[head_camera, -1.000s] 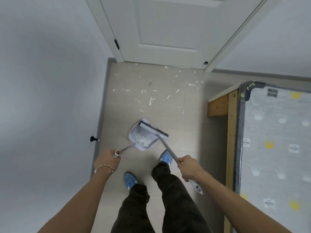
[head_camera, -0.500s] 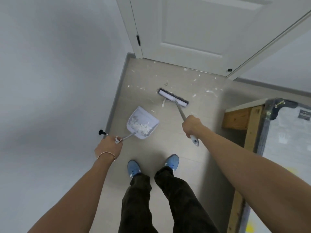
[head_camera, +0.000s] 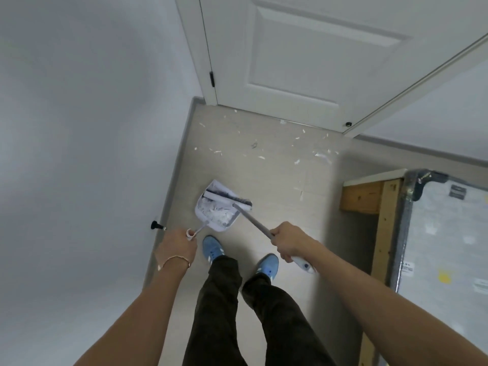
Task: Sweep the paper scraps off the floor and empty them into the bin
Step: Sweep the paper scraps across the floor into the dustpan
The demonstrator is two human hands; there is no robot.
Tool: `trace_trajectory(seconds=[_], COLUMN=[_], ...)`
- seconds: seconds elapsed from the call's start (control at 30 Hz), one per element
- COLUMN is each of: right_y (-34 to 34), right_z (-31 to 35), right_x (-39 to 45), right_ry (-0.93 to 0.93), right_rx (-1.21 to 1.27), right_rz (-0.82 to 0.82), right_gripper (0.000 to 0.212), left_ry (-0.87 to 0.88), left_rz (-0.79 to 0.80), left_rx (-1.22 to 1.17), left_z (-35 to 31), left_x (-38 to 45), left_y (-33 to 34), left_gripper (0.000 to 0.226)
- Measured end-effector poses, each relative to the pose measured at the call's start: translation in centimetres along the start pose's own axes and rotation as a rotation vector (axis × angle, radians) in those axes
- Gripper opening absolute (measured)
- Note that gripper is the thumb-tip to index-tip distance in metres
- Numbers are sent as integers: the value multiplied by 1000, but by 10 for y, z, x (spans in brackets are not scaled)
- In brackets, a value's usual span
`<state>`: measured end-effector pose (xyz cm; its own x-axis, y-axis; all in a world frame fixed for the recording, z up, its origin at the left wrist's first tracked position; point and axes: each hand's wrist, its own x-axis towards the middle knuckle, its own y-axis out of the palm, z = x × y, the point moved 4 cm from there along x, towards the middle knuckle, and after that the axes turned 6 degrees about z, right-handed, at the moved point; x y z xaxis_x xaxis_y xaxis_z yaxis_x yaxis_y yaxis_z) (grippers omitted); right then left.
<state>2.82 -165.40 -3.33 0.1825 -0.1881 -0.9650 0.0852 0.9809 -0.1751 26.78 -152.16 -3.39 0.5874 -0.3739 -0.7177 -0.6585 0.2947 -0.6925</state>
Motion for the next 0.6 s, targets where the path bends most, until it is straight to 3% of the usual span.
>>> trace_trajectory(seconds=[0.2, 0.4, 0.6], right_y=[-32, -89, -152], right_z=[10, 52, 119], right_x=[-4, 16, 53], right_ry=[23, 23, 6], right_rx=[79, 185, 19], right_rz=[-115, -258, -321], right_gripper=[33, 27, 33], left_ry=[7, -30, -159], left_rz=[0, -8, -30], left_rx=[-37, -115, -309], left_z=[16, 19, 12], left_x=[-4, 18, 43], left_y=[-33, -55, -68], left_gripper=[31, 35, 31])
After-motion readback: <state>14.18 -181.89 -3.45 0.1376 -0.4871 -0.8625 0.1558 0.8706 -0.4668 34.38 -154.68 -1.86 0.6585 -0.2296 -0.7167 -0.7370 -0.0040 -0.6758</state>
